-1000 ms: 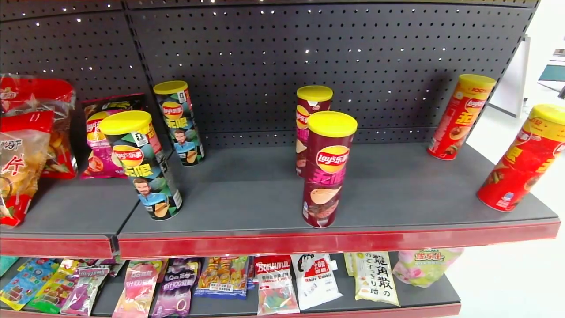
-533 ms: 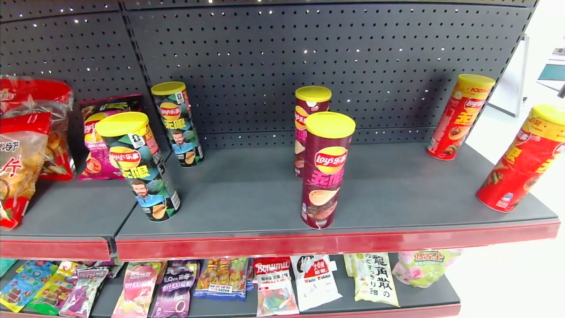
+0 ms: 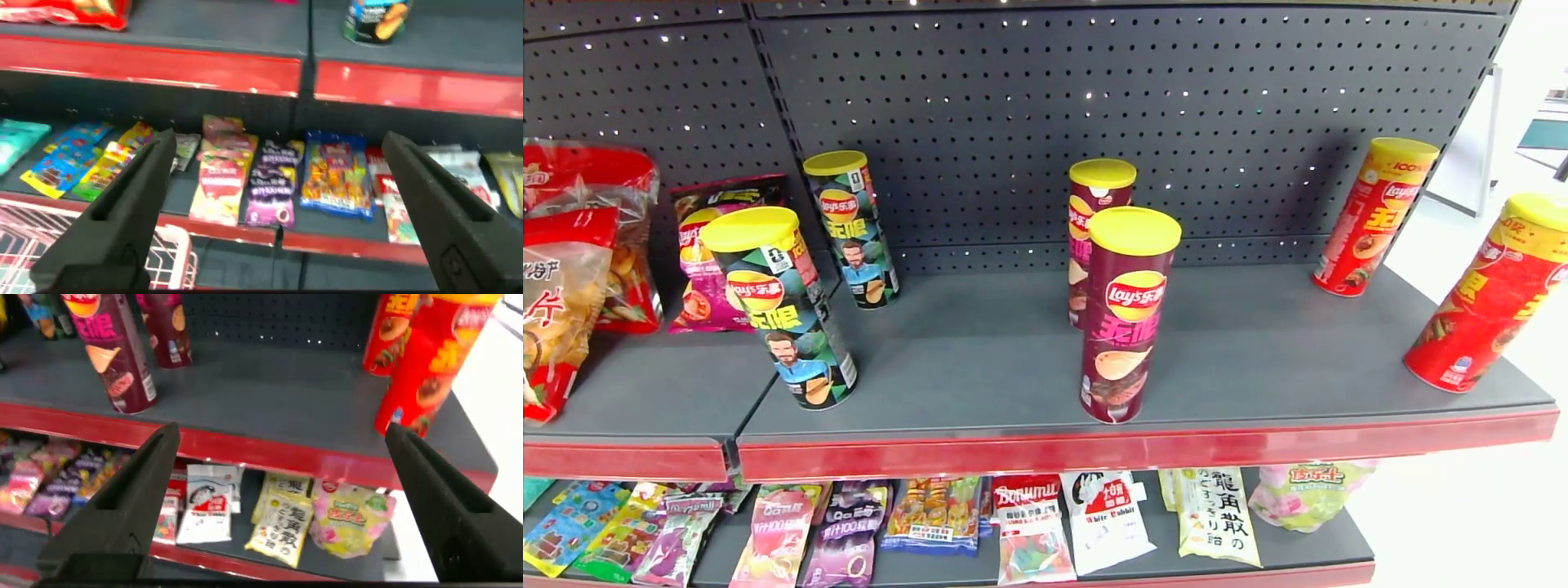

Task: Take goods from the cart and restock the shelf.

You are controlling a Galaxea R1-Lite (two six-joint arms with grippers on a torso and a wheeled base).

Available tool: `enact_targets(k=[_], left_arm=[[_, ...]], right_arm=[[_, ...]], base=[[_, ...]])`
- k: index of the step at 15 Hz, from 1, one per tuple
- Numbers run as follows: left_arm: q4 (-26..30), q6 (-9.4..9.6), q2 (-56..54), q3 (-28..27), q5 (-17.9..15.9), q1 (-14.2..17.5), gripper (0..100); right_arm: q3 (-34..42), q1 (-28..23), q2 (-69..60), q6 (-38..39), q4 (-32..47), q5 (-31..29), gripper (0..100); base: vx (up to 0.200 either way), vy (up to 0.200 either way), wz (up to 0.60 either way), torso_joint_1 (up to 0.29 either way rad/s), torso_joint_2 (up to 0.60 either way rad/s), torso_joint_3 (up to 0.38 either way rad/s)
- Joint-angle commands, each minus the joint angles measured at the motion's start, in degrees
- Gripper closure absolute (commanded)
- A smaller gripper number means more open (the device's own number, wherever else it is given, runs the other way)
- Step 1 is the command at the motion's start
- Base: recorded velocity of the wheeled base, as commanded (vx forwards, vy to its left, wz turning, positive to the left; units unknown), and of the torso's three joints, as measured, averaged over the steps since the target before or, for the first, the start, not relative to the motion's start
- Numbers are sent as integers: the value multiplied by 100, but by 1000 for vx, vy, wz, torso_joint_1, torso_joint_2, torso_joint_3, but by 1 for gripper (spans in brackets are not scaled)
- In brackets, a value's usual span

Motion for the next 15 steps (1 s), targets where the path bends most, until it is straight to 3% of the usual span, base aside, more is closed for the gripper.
enact_targets(k=[1, 2, 3, 4, 6, 9, 15], left_arm=[[-27, 164, -187, 42, -1, 66, 0], [-27, 296, -187, 42, -18, 66, 0], [-27, 313, -187, 42, -89, 66, 0], [-62, 375, -187, 51, -431, 66, 0], [-317, 480, -187, 156, -678, 66, 0], [-344, 454, -187, 183, -326, 66, 0], [-660, 471, -187, 332, -282, 66, 0]], right_arm=[[-730, 495, 2257, -459, -79, 155, 0], [-765, 847, 2503, -406, -114, 137, 0], [-774, 1005, 2670, -380, -202, 137, 0], [-765, 1137, 3224, -380, -615, 128, 0], [-774, 1295, 3936, -398, -1090, -65, 0], [-721, 1638, 4604, -380, -1494, -1023, 0], [-1161, 2244, 5571, -380, -1644, -1418, 0]], base=[[0, 0, 0, 0, 0, 0], [0, 0, 0, 0, 0, 0], [0, 0, 0, 0, 0, 0], [0, 0, 0, 0, 0, 0], [0, 0, 0, 0, 0, 0], [0, 0, 0, 0, 0, 0], [0, 0, 0, 0, 0, 0]])
